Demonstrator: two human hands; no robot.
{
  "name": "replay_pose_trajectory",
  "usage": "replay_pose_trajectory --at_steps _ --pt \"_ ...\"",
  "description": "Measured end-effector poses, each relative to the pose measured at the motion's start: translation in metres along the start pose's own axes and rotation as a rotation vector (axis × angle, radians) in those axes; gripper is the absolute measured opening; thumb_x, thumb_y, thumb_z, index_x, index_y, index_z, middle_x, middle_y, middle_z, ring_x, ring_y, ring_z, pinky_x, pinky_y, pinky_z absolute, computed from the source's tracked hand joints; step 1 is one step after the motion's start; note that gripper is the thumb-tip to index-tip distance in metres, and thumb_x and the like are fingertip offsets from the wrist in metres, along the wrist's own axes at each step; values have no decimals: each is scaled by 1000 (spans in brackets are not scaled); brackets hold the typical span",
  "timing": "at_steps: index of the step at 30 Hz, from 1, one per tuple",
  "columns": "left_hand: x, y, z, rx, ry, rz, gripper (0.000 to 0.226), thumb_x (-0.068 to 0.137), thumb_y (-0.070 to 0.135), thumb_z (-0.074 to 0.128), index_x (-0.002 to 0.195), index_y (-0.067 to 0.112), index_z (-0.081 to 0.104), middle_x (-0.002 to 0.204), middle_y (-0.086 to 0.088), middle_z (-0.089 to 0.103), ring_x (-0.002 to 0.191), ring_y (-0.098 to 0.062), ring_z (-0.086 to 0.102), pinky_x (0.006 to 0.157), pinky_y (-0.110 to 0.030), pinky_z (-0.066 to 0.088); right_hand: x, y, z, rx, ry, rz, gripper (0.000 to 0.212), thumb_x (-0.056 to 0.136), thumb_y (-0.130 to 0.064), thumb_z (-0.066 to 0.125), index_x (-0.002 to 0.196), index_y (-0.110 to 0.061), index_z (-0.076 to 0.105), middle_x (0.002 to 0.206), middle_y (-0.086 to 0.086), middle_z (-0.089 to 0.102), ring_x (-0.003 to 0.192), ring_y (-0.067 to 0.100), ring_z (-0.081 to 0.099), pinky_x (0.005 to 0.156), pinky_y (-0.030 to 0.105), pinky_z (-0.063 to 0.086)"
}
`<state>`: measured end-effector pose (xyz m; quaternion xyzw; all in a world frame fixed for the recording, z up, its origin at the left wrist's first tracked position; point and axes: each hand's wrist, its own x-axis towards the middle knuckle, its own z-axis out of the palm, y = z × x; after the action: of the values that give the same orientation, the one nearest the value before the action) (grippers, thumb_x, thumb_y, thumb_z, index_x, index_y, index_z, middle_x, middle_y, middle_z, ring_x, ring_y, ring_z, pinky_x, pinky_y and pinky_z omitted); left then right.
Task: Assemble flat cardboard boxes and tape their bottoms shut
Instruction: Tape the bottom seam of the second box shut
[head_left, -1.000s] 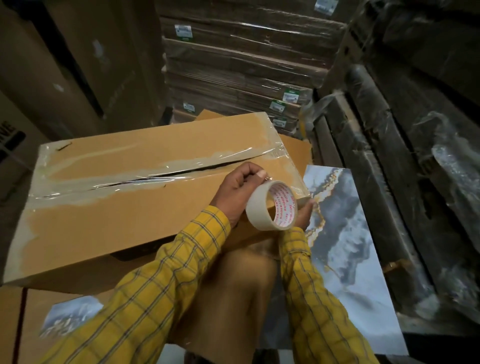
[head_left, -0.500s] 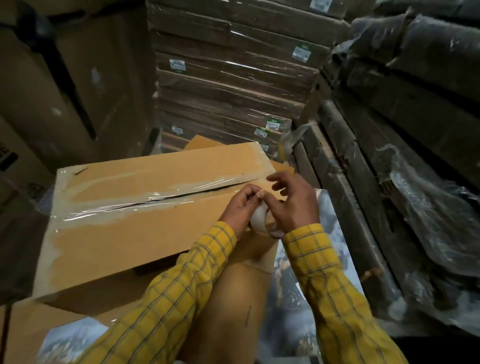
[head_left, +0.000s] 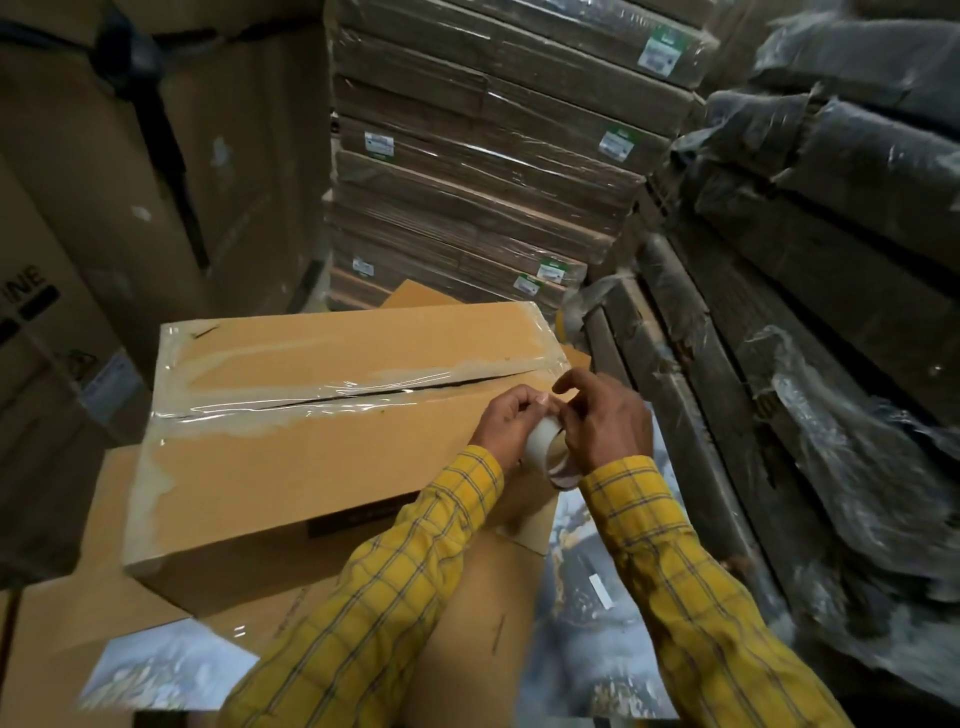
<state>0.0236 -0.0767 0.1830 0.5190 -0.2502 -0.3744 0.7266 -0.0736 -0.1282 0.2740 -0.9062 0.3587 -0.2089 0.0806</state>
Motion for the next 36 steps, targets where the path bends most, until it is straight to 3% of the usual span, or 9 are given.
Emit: replay_pose_trajectory --at_steps 5,11,15,18,21,26,31,33,36 --pt "-1 0 2 68 20 40 16 100 15 58 87 10 65 88 -5 67 84 -19 61 83 -42 54 7 2 -5 -162 -78 -23 12 91 -20 67 96 -16 77 91 13 60 82 39 60 62 34 41" --pt "-8 2 10 153 156 120 19 95 16 66 90 -2 65 85 -9 70 79 -10 66 76 -28 57 10 9 3 -151 -82 -110 8 89 -9 63 87 -2 66 96 22 53 90 39 50 61 36 30" --pt "-8 4 15 147 212 119 15 93 12 68 84 1 64 82 -10 71 77 -9 68 70 -25 56 7 24 5 -35 -66 -100 12 92 -18 63 90 -7 65 98 15 55 97 35 50 66 40 42" --pt "-4 1 18 151 255 115 17 96 14 64 81 6 63 91 -16 74 87 -22 71 81 -41 59 -15 35 6 111 152 -128 27 87 -32 68 100 -8 64 101 11 57 94 29 49 74 40 44" --pt "0 1 24 129 334 65 20 92 33 67 76 21 68 93 -9 77 91 -30 73 84 -47 60 -47 43 14 107 140 -157 36 84 -49 66 97 -16 60 97 4 58 88 25 49 73 38 39" --pt "15 -7 30 90 409 -29 27 80 45 73 84 19 78 97 -13 76 88 -37 73 81 -55 59 -60 73 41 57 30 -241 18 83 -26 59 99 -21 64 98 1 62 102 27 52 86 45 38" --pt "6 2 37 603 284 111 39 101 33 56 136 16 62 120 12 66 109 -4 62 101 -21 47 -44 116 32 251 137 -265 12 91 -13 57 99 -7 64 94 14 60 90 32 50 77 39 42" --pt "3 -5 35 861 117 250 54 98 31 62 147 14 48 138 1 56 132 -14 46 113 -26 34 -34 142 27 251 150 -202 9 90 -11 59 98 -8 62 94 15 59 90 32 51 78 39 42" --pt "5 -18 38 1295 -187 342 80 93 54 59 156 16 29 164 -5 20 153 -22 6 123 -40 3 -21 195 47 188 73 -72 13 84 -5 61 97 -6 63 94 20 63 92 39 56 77 44 49"
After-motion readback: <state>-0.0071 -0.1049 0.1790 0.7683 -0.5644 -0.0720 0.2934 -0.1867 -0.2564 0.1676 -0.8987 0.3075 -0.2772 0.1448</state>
